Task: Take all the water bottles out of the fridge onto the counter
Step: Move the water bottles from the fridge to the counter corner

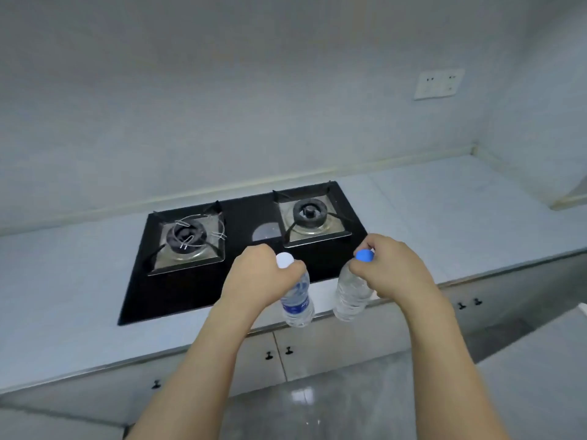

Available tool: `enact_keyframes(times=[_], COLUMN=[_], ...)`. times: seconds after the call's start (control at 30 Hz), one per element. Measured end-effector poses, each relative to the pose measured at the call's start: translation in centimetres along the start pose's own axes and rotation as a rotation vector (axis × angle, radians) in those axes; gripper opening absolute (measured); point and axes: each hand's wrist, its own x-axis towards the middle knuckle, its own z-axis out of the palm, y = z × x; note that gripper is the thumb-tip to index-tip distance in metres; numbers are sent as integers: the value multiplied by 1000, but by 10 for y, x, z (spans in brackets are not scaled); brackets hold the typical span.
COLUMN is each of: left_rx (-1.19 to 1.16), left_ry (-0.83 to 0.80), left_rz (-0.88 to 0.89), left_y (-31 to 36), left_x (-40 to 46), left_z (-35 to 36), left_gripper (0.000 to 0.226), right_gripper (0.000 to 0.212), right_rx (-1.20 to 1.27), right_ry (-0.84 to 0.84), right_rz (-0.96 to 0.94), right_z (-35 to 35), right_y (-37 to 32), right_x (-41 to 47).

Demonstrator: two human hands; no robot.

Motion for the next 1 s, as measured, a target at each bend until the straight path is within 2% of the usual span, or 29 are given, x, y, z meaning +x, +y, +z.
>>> enact_keyframes(times=[0.07,0.47,0.7,0.83,1.0], left_rx=[-8,-35,-62,-78,15], left_ry=[52,257,341,316,337], left_rz=[-82,-368,-567,-679,-819], left_y=[-52,-271,-365,-399,-446], left_x=[-12,-96,-126,-133,-122], left_z=[-36,-174,-214,-222,-246], left_gripper=[48,50,50,49,46], right_gripper=[9,11,12,12,11], right_rx=[-29,-61,-51,-66,-114], right_ry=[-41,-143,-267,-349,-471], right_rz=[-72,-360,-495,-551,-662], right_z=[35,191,264,298,347], right_y=[-50,-264,-355,-390,-444], right_x=[-4,-52,-71,-70,-55])
